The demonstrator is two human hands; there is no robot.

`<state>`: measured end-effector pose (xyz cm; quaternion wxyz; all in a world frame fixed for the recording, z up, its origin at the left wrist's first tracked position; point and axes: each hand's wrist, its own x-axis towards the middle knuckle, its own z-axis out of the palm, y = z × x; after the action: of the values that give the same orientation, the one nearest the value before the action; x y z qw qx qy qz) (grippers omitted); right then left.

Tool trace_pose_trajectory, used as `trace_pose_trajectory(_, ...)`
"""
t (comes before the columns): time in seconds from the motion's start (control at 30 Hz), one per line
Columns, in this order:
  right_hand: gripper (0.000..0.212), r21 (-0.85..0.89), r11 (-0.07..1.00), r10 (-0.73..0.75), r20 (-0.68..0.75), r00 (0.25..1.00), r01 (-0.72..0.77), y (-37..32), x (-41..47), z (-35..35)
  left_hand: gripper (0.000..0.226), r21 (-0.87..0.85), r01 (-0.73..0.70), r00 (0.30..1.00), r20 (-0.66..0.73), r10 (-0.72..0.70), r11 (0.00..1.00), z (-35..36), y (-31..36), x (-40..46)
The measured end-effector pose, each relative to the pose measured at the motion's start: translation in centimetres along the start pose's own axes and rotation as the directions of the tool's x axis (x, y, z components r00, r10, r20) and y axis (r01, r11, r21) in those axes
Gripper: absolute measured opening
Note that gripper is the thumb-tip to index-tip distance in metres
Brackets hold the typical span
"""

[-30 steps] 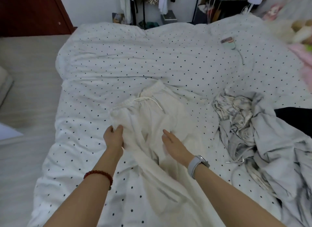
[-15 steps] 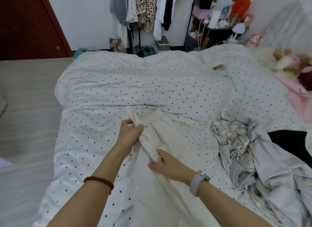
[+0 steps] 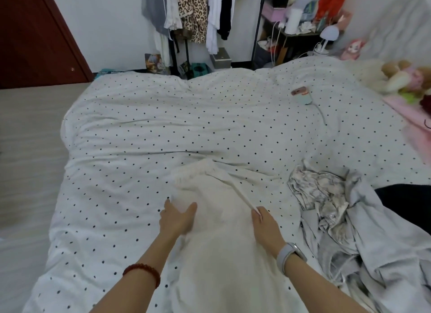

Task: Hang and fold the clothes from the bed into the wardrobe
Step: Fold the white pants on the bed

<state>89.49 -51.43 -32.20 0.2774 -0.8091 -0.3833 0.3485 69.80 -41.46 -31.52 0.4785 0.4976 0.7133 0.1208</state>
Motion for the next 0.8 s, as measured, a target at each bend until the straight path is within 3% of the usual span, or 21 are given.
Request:
trace_pose_trajectory(0.07, 0.019, 0.001, 1.0, -0.024, -0.004, 1.0, 0.024, 0.5, 0.4, 0.4, 0.092, -0.103, 0.05, 0.999, -0.016, -0.052, 0.993, 0.7, -0.2, 1.1)
trace_pose_trajectory(0.13, 0.023, -0.022, 0.998, -0.052, -0.016, 0.999, 0.052, 0.7, 0.9, 0.6, 0.073, -0.192, 0.021, 0.997, -0.067, -0.034, 0.981, 1.5, 0.8, 1.9)
trace_pose_trajectory(0.23, 0.025, -0.068, 0.996, -0.069, -0.059, 0.996, 0.065, 1.0, 1.3, 0.4, 0.035, -0.116, -0.157, 0.963, -0.24, 0.126, 0.981, 1.5, 2.9, 2.6)
trace_pose_trajectory(0.3, 0.024, -0.127, 0.988, -0.094, -0.09, 0.991, 0.082, 0.6, 1.4, 0.3, 0.024, -0.026, -0.241, 0.929, -0.297, 0.222, 0.97, 0.5, 3.6, 3.1)
trace_pose_trajectory(0.37, 0.031, -0.18, 0.98, -0.097, -0.075, 0.992, 0.082, -0.1, 1.7, 0.4, 0.026, 0.137, -0.224, 0.921, -0.295, 0.256, 0.965, -0.5, 3.5, 4.2)
trace_pose_trajectory(0.47, 0.042, -0.197, 0.98, -0.031, -0.027, 0.999, 0.025, -0.6, 2.6, 1.1, 0.055, 0.327, -0.097, 0.956, -0.233, 0.179, 0.94, -0.3, 2.4, 4.9)
trace_pose_trajectory(0.53, 0.051, -0.392, 0.913, -0.168, -0.116, 0.979, 0.111, -0.4, 2.0, 1.7, 0.062, 0.516, -0.166, 0.913, -0.241, 0.328, 0.84, 0.9, 1.3, 3.4)
trace_pose_trajectory(0.6, 0.054, -0.59, 0.756, -0.457, -0.163, 0.874, 0.285, 0.2, 0.5, 2.8, 0.055, 0.63, -0.362, 0.784, -0.192, 0.59, 0.686, 2.3, -0.3, 1.3)
trace_pose_trajectory(0.67, 0.049, -0.667, 0.581, -0.62, 0.007, 0.784, 0.466, 1.3, -1.1, 4.1, 0.051, 0.698, -0.494, 0.68, -0.061, 0.73, 0.518, 4.1, -2.4, -0.4)
trace_pose_trajectory(0.73, 0.042, -0.688, 0.501, -0.606, 0.154, 0.78, 0.525, 3.3, -2.0, 5.1, 0.05, 0.738, -0.532, 0.667, 0.064, 0.742, 0.415, 5.8, -5.2, -1.5)
trace_pose_trajectory(0.8, 0.048, -0.699, 0.532, -0.495, 0.2, 0.845, 0.477, 5.3, -2.6, 5.6, 0.051, 0.747, -0.529, 0.707, 0.124, 0.697, 0.403, 7.1, -8.2, -2.6)
